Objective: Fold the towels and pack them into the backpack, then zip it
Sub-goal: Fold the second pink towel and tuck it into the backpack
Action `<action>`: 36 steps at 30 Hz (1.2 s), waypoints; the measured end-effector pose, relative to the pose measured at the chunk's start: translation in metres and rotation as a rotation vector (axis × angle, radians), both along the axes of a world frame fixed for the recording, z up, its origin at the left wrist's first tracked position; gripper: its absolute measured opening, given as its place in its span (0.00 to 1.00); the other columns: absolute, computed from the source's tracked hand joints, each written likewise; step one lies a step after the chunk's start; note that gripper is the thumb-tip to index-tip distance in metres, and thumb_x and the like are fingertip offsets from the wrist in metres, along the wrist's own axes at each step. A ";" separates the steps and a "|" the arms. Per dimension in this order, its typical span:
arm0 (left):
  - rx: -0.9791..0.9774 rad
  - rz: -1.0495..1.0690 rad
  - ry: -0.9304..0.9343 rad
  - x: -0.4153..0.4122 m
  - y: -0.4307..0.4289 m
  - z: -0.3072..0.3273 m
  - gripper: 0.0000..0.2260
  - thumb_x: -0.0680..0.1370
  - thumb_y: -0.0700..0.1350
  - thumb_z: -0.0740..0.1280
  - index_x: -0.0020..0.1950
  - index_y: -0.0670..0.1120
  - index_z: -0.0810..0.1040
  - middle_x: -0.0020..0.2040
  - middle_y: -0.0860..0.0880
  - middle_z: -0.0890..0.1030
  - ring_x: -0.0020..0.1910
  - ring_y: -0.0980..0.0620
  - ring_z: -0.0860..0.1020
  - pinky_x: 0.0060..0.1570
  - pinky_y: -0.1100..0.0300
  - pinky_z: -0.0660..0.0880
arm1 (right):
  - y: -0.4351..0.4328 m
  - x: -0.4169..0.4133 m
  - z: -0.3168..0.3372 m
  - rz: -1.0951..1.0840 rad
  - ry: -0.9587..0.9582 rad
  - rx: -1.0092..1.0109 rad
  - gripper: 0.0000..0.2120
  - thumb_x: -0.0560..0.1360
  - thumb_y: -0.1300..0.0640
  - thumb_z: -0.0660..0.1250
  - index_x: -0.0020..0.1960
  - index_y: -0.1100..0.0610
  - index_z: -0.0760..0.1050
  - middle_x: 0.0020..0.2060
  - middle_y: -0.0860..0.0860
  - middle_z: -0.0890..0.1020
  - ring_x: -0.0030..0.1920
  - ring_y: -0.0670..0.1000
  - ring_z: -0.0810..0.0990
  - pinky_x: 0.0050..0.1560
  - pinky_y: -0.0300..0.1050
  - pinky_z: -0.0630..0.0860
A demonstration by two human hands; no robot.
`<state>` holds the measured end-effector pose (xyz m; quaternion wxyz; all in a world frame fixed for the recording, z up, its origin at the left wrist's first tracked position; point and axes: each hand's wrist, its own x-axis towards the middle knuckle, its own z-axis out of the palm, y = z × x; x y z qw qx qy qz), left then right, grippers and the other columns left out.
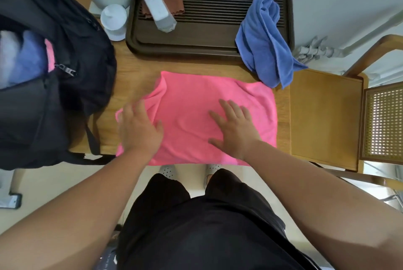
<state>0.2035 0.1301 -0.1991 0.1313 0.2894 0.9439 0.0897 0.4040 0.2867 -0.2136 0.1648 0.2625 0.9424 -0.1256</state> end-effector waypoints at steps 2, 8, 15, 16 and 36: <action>-0.110 0.168 -0.081 -0.023 -0.013 0.000 0.36 0.74 0.55 0.71 0.77 0.48 0.60 0.73 0.41 0.64 0.69 0.37 0.64 0.65 0.42 0.67 | -0.014 -0.036 0.003 0.033 -0.028 -0.064 0.38 0.75 0.33 0.62 0.80 0.44 0.55 0.80 0.55 0.53 0.78 0.60 0.54 0.75 0.62 0.57; -0.110 0.273 -0.243 -0.065 -0.022 -0.015 0.33 0.70 0.55 0.74 0.72 0.49 0.68 0.68 0.43 0.73 0.67 0.37 0.71 0.64 0.43 0.72 | -0.029 -0.071 0.003 0.005 -0.212 -0.142 0.39 0.73 0.36 0.67 0.79 0.42 0.56 0.79 0.52 0.51 0.78 0.60 0.51 0.70 0.65 0.66; 0.139 0.449 -0.509 -0.060 -0.016 0.009 0.13 0.69 0.49 0.72 0.49 0.43 0.83 0.47 0.44 0.83 0.46 0.42 0.80 0.48 0.49 0.80 | -0.031 -0.081 0.013 -0.071 -0.250 -0.272 0.39 0.74 0.33 0.65 0.79 0.44 0.56 0.80 0.53 0.51 0.79 0.61 0.52 0.74 0.63 0.61; 0.174 0.364 -0.503 -0.053 -0.011 0.023 0.07 0.72 0.45 0.71 0.48 0.44 0.84 0.45 0.46 0.83 0.45 0.44 0.79 0.44 0.52 0.77 | -0.032 -0.085 0.018 -0.112 -0.181 -0.300 0.37 0.75 0.34 0.65 0.79 0.45 0.59 0.79 0.55 0.56 0.77 0.62 0.58 0.73 0.61 0.63; 0.420 -0.121 -0.698 0.029 0.019 0.012 0.17 0.72 0.41 0.75 0.50 0.48 0.67 0.46 0.52 0.78 0.45 0.55 0.80 0.47 0.53 0.78 | -0.010 -0.096 0.023 -1.035 0.434 -1.173 0.46 0.71 0.49 0.75 0.80 0.39 0.51 0.65 0.55 0.78 0.60 0.55 0.81 0.43 0.43 0.78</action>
